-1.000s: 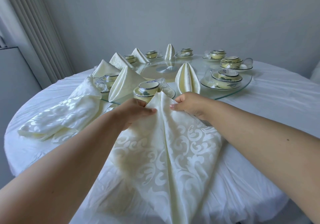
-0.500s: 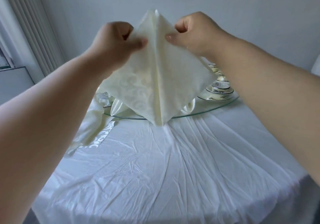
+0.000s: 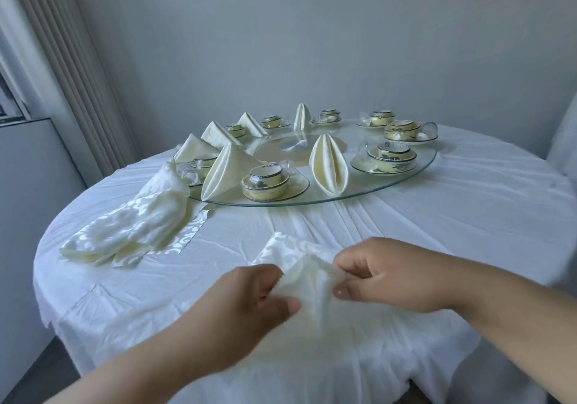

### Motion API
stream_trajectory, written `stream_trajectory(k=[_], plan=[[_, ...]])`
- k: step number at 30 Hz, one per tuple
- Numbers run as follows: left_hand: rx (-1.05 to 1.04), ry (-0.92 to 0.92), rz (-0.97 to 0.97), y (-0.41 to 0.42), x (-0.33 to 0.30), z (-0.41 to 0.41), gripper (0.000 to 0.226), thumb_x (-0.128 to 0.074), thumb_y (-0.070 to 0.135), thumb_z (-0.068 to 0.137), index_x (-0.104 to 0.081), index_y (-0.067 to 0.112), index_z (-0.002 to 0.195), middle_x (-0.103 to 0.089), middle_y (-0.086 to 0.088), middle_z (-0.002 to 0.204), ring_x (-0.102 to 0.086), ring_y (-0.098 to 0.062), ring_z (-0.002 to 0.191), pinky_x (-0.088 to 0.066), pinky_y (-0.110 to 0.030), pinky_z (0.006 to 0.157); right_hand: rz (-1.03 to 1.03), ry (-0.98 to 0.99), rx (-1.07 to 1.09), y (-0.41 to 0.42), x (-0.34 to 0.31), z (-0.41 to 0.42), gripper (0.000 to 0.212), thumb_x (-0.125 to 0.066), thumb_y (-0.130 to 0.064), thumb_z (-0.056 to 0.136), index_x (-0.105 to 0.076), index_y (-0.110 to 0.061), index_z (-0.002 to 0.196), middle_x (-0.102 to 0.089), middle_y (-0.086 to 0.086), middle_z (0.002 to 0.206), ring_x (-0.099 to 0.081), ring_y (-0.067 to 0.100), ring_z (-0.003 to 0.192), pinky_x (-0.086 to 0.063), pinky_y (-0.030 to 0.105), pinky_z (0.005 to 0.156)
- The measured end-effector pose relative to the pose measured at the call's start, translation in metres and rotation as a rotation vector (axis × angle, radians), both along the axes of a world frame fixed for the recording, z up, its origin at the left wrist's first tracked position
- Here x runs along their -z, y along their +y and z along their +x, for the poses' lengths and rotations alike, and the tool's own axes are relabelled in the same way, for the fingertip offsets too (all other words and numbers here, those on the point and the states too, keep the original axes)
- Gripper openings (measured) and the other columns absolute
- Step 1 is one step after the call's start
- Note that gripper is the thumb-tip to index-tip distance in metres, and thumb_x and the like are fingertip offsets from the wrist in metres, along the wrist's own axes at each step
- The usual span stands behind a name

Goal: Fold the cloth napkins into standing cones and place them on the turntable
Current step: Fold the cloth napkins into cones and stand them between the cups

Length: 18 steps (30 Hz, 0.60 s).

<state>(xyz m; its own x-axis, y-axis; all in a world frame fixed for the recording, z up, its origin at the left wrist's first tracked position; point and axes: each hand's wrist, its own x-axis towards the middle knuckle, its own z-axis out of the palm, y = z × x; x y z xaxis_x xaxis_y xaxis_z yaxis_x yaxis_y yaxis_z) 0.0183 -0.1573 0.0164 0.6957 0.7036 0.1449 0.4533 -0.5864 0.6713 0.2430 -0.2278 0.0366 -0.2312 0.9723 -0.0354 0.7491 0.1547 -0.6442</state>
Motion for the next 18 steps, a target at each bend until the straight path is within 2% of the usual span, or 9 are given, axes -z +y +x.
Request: stream_trajectory(k=[3,6,9,11,13,16,18], plan=[[-0.111,-0.076,-0.269,0.023,-0.005,0.011,0.042,-0.07,0.037,0.071,-0.057,-0.003,0.077,-0.052,-0.004,0.064,-0.048,-0.014,0.057,-0.034,-0.029,0.056,-0.018,0.03,0.102,0.027,-0.002,-0.002,0.028,-0.062,-0.028,0.092,-0.052,-0.008,0.075,-0.042,-0.005,0.064,-0.038,0.008,0.058,-0.028,0.026,0.056],[-0.251,-0.072,-0.372,0.06,-0.005,0.025,0.018,-0.074,0.015,0.078,-0.066,0.002,0.07,-0.062,-0.009,0.063,-0.055,-0.02,0.055,-0.039,-0.025,0.054,0.014,-0.151,0.15,0.07,-0.003,-0.004,0.037,-0.06,-0.027,0.092,-0.038,-0.012,0.067,-0.035,0.003,0.068,-0.031,0.015,0.059,-0.021,0.03,0.055],[-0.33,-0.003,-0.373,0.09,0.007,0.033,0.014,-0.074,0.011,0.076,-0.064,0.003,0.07,-0.057,-0.013,0.064,-0.051,-0.021,0.058,-0.037,-0.026,0.057,-0.011,-0.331,0.172,0.104,0.007,-0.009,0.043,-0.057,-0.025,0.092,-0.03,-0.015,0.06,-0.032,0.001,0.062,-0.029,0.015,0.055,-0.019,0.032,0.051],[-0.359,0.06,-0.35,0.099,0.019,0.035,0.014,-0.077,0.011,0.073,-0.065,0.004,0.072,-0.053,-0.011,0.063,-0.048,-0.019,0.057,-0.034,-0.025,0.055,-0.065,-0.365,0.197,0.118,0.021,-0.011,0.042,-0.058,-0.024,0.092,-0.035,-0.016,0.058,-0.036,0.0,0.06,-0.033,0.013,0.053,-0.021,0.029,0.049],[-0.376,0.105,-0.311,0.102,0.029,0.037,0.018,-0.079,0.013,0.07,-0.062,0.007,0.066,-0.05,-0.007,0.059,-0.045,-0.019,0.054,-0.032,-0.024,0.054,-0.125,-0.343,0.22,0.122,0.033,-0.012,0.036,-0.06,-0.026,0.092,-0.044,-0.02,0.06,-0.045,-0.002,0.062,-0.041,0.013,0.056,-0.027,0.026,0.049],[-0.396,0.125,-0.218,0.102,0.038,0.037,0.028,-0.079,0.019,0.07,-0.055,0.012,0.058,-0.048,-0.001,0.055,-0.045,-0.02,0.055,-0.032,-0.025,0.056,-0.124,-0.338,0.245,0.12,0.036,-0.012,0.02,-0.061,-0.03,0.091,-0.06,-0.014,0.079,-0.054,0.002,0.076,-0.05,0.017,0.067,-0.031,0.025,0.049],[-0.401,0.116,-0.17,0.101,0.04,0.036,0.028,-0.078,0.021,0.072,-0.054,0.013,0.059,-0.05,0.001,0.056,-0.046,-0.017,0.055,-0.033,-0.024,0.055,-0.108,-0.346,0.259,0.119,0.035,-0.012,0.023,-0.062,-0.031,0.091,-0.063,-0.008,0.095,-0.058,0.005,0.086,-0.053,0.02,0.074,-0.031,0.025,0.049]])
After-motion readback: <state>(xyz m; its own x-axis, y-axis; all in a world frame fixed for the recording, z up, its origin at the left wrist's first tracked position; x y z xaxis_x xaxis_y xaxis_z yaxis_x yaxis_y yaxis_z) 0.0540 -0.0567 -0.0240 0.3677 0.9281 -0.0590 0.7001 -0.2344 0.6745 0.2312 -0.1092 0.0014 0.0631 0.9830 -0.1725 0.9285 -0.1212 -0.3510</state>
